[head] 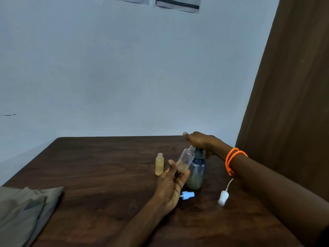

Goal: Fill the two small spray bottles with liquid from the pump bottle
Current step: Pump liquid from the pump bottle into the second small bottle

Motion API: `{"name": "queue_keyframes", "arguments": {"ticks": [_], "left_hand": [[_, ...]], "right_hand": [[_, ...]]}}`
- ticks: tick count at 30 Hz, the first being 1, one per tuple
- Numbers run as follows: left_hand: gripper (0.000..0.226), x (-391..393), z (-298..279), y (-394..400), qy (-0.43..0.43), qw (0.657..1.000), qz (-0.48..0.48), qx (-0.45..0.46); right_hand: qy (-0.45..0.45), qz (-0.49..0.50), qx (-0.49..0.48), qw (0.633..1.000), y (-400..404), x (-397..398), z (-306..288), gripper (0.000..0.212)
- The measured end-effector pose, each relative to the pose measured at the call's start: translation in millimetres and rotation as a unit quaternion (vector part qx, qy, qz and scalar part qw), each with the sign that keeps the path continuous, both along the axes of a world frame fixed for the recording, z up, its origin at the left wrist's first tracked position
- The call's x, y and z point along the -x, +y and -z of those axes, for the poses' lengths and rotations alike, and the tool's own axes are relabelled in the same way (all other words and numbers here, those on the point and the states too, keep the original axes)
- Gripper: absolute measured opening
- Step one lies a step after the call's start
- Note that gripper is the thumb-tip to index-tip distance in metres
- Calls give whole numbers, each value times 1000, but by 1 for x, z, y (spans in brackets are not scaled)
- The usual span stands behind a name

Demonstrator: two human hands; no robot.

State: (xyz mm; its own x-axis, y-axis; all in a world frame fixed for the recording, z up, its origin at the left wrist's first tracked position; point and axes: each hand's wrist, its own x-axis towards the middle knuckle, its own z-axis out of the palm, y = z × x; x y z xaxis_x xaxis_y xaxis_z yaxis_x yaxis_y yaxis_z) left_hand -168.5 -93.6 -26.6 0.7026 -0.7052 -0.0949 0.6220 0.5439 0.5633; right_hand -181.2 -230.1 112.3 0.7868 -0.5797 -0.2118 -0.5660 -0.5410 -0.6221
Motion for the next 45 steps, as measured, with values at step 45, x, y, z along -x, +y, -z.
{"name": "queue_keyframes", "arguments": {"ticks": [45], "left_hand": [[34, 4, -5, 2, 20, 1000, 3, 1]], "right_hand": [[-17, -12, 18, 1000, -2, 0, 0, 48]]}}
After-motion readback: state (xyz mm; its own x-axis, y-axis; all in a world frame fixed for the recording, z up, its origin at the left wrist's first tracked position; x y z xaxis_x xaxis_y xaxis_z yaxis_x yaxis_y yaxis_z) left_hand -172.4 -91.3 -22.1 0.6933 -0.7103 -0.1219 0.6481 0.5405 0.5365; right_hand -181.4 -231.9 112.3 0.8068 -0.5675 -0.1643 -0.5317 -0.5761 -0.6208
